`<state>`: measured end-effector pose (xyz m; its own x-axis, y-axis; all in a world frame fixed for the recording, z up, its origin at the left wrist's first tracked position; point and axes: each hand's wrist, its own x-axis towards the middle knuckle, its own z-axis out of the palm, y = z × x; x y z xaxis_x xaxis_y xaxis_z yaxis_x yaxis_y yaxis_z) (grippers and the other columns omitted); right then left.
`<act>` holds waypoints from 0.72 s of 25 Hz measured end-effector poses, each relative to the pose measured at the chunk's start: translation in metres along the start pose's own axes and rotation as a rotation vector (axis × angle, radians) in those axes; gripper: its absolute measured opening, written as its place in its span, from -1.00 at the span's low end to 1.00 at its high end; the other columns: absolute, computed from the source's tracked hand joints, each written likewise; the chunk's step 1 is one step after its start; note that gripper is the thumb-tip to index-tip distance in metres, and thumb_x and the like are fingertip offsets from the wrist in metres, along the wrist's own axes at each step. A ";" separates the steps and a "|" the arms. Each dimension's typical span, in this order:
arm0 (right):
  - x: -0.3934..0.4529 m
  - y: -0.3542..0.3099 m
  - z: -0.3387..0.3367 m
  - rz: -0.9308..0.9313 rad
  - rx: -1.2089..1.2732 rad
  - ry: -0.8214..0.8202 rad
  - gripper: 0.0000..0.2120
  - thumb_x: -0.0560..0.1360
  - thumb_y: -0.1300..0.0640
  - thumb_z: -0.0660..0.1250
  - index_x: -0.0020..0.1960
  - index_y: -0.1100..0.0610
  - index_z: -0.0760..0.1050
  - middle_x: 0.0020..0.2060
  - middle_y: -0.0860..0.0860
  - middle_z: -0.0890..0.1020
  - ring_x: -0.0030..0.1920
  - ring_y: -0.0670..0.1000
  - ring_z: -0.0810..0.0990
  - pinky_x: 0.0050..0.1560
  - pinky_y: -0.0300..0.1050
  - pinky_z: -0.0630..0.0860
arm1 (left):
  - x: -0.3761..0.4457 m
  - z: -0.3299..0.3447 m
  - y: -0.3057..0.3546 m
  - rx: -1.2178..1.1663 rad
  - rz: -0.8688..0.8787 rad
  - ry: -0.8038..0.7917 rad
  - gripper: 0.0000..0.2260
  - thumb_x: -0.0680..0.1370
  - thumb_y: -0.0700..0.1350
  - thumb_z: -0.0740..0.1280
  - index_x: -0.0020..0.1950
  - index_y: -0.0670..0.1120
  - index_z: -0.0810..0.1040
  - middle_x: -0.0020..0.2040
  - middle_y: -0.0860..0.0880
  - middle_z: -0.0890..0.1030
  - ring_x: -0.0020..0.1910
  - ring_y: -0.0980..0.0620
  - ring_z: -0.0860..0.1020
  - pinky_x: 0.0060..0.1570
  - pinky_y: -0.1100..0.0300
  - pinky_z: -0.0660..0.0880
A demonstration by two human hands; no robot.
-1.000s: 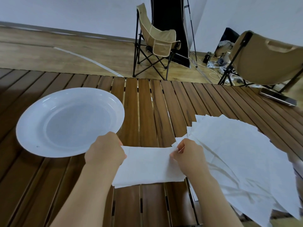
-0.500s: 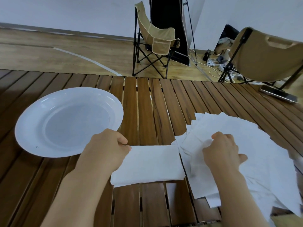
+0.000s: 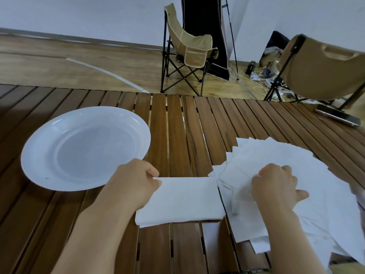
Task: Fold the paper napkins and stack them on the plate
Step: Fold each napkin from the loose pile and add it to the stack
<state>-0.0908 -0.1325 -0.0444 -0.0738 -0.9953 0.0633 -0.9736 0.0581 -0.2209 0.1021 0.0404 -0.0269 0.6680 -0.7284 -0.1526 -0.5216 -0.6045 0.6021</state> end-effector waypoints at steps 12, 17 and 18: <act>0.000 0.000 0.008 0.008 -0.029 0.012 -0.96 0.44 0.21 0.31 -0.12 0.12 0.46 -0.07 0.08 0.35 0.04 0.16 0.33 0.19 0.20 0.24 | 0.003 0.000 0.001 0.019 -0.022 -0.034 -0.82 0.54 -0.10 0.33 -0.04 -0.16 0.67 -0.02 -0.14 0.66 -0.07 -0.01 0.62 -0.35 0.41 0.35; -0.002 -0.001 0.013 -0.010 -0.044 0.016 -0.88 0.44 0.18 0.35 -0.10 0.10 0.41 -0.06 0.08 0.32 0.07 0.17 0.34 0.17 0.22 0.27 | -0.002 -0.002 0.007 -0.016 -0.033 -0.066 -0.85 0.53 -0.05 0.35 -0.11 -0.09 0.67 -0.09 -0.07 0.65 -0.20 0.08 0.56 -0.39 0.42 0.32; -0.003 -0.001 0.014 -0.013 -0.030 0.036 -0.93 0.47 0.20 0.31 -0.10 0.11 0.42 -0.06 0.08 0.33 0.06 0.18 0.33 0.16 0.22 0.26 | -0.005 -0.002 0.008 -0.027 -0.029 -0.063 -0.86 0.53 -0.04 0.35 -0.12 -0.07 0.66 -0.09 -0.05 0.65 -0.20 0.10 0.55 -0.38 0.42 0.31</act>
<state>-0.0864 -0.1311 -0.0576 -0.0679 -0.9926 0.1008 -0.9806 0.0477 -0.1902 0.0959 0.0401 -0.0201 0.6471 -0.7302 -0.2190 -0.4876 -0.6173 0.6174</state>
